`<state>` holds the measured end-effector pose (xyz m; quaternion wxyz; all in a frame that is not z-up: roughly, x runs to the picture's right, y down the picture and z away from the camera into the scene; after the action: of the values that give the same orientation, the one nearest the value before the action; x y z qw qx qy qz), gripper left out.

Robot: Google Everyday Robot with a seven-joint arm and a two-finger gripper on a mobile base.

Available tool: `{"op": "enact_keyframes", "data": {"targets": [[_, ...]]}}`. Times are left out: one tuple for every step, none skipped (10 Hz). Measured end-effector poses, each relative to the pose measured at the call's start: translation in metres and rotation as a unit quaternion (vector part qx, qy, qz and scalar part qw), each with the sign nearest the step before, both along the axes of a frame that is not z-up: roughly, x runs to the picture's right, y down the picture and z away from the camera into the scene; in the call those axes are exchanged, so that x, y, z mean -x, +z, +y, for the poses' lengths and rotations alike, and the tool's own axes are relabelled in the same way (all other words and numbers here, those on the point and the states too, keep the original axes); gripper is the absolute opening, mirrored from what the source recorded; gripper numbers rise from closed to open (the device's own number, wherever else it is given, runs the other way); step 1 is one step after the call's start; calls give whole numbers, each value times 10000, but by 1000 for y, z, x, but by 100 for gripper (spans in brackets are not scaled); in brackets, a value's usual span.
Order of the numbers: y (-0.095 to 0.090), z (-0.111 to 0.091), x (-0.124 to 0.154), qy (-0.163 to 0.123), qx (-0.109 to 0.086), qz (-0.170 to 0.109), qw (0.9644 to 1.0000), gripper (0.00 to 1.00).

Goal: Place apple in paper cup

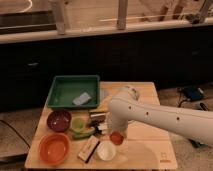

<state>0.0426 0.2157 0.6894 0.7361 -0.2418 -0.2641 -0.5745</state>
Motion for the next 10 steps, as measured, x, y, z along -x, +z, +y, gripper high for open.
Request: {"op": "enact_keyframes", "data": {"targets": [[0,-3,3,-36,-22,12,10000,0],[0,-3,3,-48,-35,29,10000,0],[-3,-6,3,-68,-73,49,9999,0],[-5,-8,5,-87,-100,41,9999,0],[-7,-10,7,-102,-125,26,9999,0],[-12,-13,11,-126,-159,-1,9998,0],[-15,-15,13,-135,-178,-24,9997,0],[-19,-16,17,-159,-196,-76,9997,0],[-24,-17,22,-189,-204,-137,9995,0],[-29,-16,27,-221,-200,-207,9993,0]]}}
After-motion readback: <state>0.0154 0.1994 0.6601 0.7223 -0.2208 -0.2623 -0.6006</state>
